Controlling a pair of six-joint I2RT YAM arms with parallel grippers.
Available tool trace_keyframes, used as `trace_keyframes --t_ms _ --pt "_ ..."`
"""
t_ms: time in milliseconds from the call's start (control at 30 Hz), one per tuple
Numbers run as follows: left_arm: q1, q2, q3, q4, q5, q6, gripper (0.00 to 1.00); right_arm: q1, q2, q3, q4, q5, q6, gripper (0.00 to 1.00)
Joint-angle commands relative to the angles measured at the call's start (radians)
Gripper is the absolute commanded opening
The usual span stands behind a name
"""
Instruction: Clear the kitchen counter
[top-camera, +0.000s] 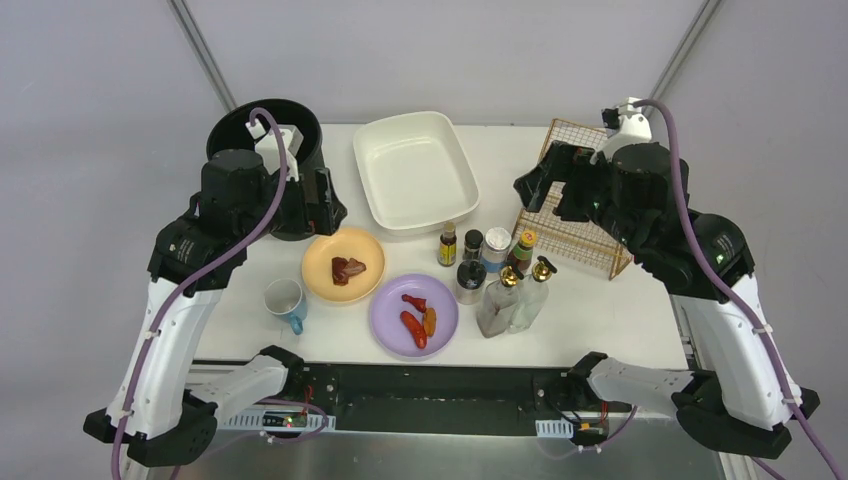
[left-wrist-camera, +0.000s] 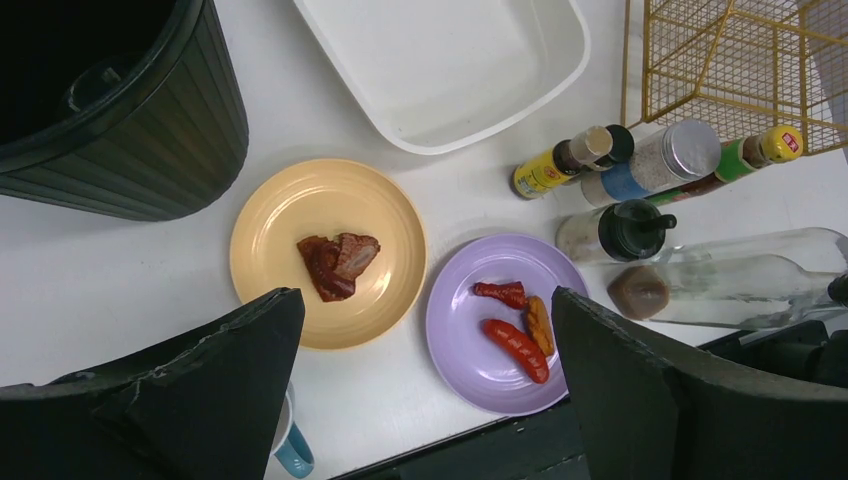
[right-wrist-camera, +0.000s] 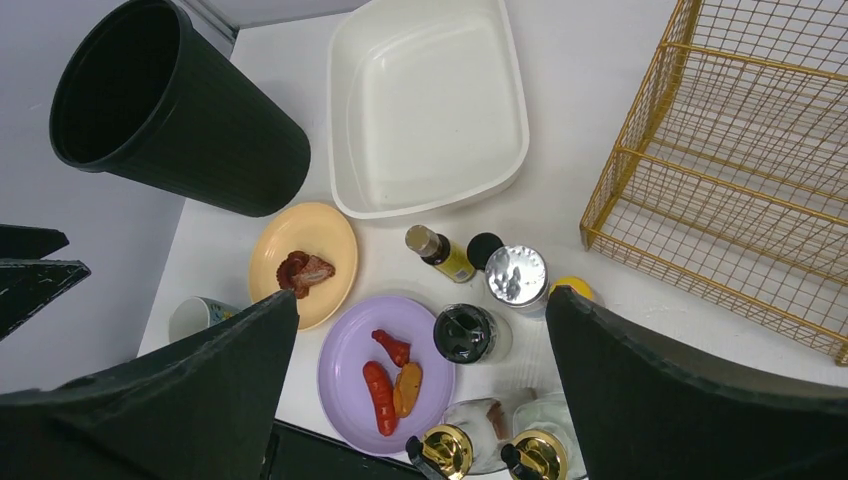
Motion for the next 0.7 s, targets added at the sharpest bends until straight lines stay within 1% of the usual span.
trace_keyframes --t_ms 0,67,200,333,533,667 --pt "0.007 -0.022 -0.002 0.03 -0.007 0.021 0.99 -0.001 -0.036 -0.036 0.017 0.021 -0.029 0.99" --pt "0.007 -0.03 -0.003 0.032 0.014 0.026 0.99 -0.001 -0.073 -0.06 0.031 0.007 -0.048 0.99" --pt "0.007 -0.051 -0.015 0.043 0.02 0.023 0.99 -0.001 -0.149 -0.11 0.049 0.036 -0.063 0.99" --pt "0.007 -0.064 -0.027 0.054 0.003 0.021 0.99 0.0 -0.166 -0.116 -0.024 0.055 -0.059 0.99" --pt "0.007 -0.075 -0.05 0.066 0.002 0.016 0.99 -0.001 -0.177 -0.137 -0.162 0.028 -0.01 0.99" --pt "0.007 -0.081 -0.071 0.074 0.001 0.01 0.99 0.0 -0.22 -0.188 -0.192 0.018 0.04 0.99"
